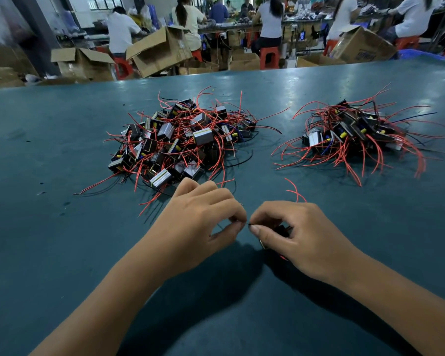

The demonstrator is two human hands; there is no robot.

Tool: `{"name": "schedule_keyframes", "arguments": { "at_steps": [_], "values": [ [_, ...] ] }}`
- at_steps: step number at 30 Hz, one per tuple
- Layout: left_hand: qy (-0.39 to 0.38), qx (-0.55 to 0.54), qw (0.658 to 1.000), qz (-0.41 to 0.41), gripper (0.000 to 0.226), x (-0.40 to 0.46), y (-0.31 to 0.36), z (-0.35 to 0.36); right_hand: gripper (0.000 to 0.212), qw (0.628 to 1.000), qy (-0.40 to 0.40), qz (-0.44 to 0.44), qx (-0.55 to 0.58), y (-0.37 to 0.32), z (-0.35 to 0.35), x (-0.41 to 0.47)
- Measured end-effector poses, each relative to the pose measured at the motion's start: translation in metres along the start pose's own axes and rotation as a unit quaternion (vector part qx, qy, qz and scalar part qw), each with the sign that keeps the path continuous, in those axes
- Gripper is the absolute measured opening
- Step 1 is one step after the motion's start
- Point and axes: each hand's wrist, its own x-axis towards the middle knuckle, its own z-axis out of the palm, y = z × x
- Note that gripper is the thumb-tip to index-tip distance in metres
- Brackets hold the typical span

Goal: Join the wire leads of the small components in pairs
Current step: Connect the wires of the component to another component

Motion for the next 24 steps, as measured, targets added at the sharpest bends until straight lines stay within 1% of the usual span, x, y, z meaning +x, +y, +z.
{"name": "schedule_keyframes", "arguments": {
  "at_steps": [7, 10, 12, 15, 17, 18, 21, 24],
  "values": [
    [0.015, -0.002, 1.000, 0.008, 0.013, 0.001, 0.003, 0.002, 0.009, 0.999, 0.022, -0.004, 0.034, -0.004, 0.002, 0.001],
    [0.017, -0.002, 1.000, 0.006, 0.011, 0.001, 0.006, 0.001, 0.012, 0.999, 0.026, -0.009, 0.031, -0.004, 0.003, 0.001],
    [0.019, -0.026, 0.999, -0.016, 0.011, 0.001, 0.009, 0.001, 0.011, 0.999, 0.027, -0.021, 0.018, -0.005, 0.004, 0.001],
    [0.017, -0.103, 0.992, -0.074, 0.013, 0.002, 0.015, 0.003, 0.006, 0.998, 0.035, -0.041, -0.020, -0.005, 0.006, 0.000],
    [0.002, -0.152, 0.983, -0.107, 0.014, 0.001, 0.014, 0.004, 0.006, 0.998, 0.034, -0.043, -0.028, -0.005, 0.007, 0.000],
    [-0.004, -0.153, 0.982, -0.108, 0.012, 0.000, 0.013, 0.004, 0.006, 0.998, 0.032, -0.041, -0.024, -0.004, 0.007, 0.000],
    [0.012, -0.088, 0.993, -0.076, 0.004, 0.000, 0.009, -0.001, 0.009, 0.999, 0.026, -0.033, -0.014, -0.002, 0.006, 0.000],
    [0.033, -0.061, 0.996, -0.053, 0.007, 0.000, 0.006, -0.004, 0.011, 0.999, 0.024, -0.024, -0.010, -0.001, 0.005, 0.000]
  ]
}}
